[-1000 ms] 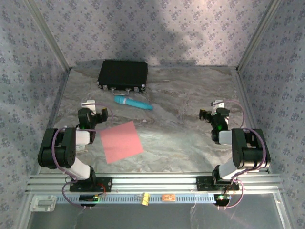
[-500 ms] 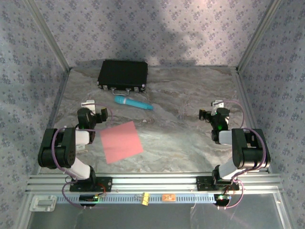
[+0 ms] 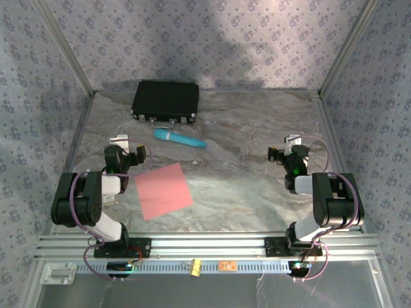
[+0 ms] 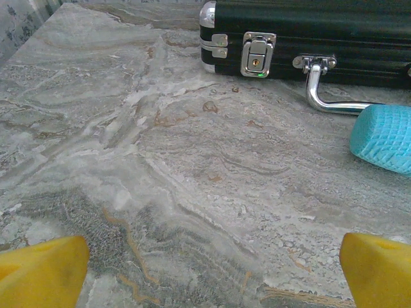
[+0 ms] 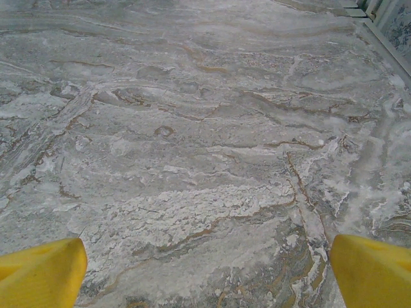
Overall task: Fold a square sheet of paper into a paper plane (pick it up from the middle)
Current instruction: Move the square sheet of paper to the center of the table.
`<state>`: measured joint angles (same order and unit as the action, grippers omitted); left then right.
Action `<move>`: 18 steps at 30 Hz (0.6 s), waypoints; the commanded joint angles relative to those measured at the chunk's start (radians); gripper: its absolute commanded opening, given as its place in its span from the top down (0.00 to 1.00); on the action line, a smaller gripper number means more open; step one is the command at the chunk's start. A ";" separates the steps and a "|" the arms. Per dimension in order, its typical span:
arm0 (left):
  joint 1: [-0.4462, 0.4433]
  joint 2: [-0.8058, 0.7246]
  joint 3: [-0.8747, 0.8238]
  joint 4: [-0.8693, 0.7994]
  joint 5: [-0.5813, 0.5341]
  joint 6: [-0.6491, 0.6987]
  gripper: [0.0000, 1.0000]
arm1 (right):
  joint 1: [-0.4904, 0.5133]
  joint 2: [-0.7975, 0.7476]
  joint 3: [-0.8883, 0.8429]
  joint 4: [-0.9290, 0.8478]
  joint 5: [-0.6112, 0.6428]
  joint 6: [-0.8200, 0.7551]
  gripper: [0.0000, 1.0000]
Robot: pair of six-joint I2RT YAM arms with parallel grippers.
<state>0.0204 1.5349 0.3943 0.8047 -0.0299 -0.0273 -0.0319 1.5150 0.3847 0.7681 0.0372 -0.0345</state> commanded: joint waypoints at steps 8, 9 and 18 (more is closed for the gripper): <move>-0.028 -0.035 -0.037 0.081 0.004 0.037 0.00 | 0.033 -0.030 -0.012 0.037 0.009 -0.036 0.01; -0.027 -0.042 -0.041 0.083 0.000 0.037 0.00 | 0.033 -0.031 -0.013 0.037 0.009 -0.036 0.01; -0.023 -0.240 0.018 -0.220 -0.063 -0.045 0.00 | 0.034 -0.169 0.094 -0.309 -0.007 -0.001 0.01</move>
<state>-0.0029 1.3838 0.3550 0.7433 -0.0559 -0.0212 0.0036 1.4288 0.3897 0.6849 0.0387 -0.0521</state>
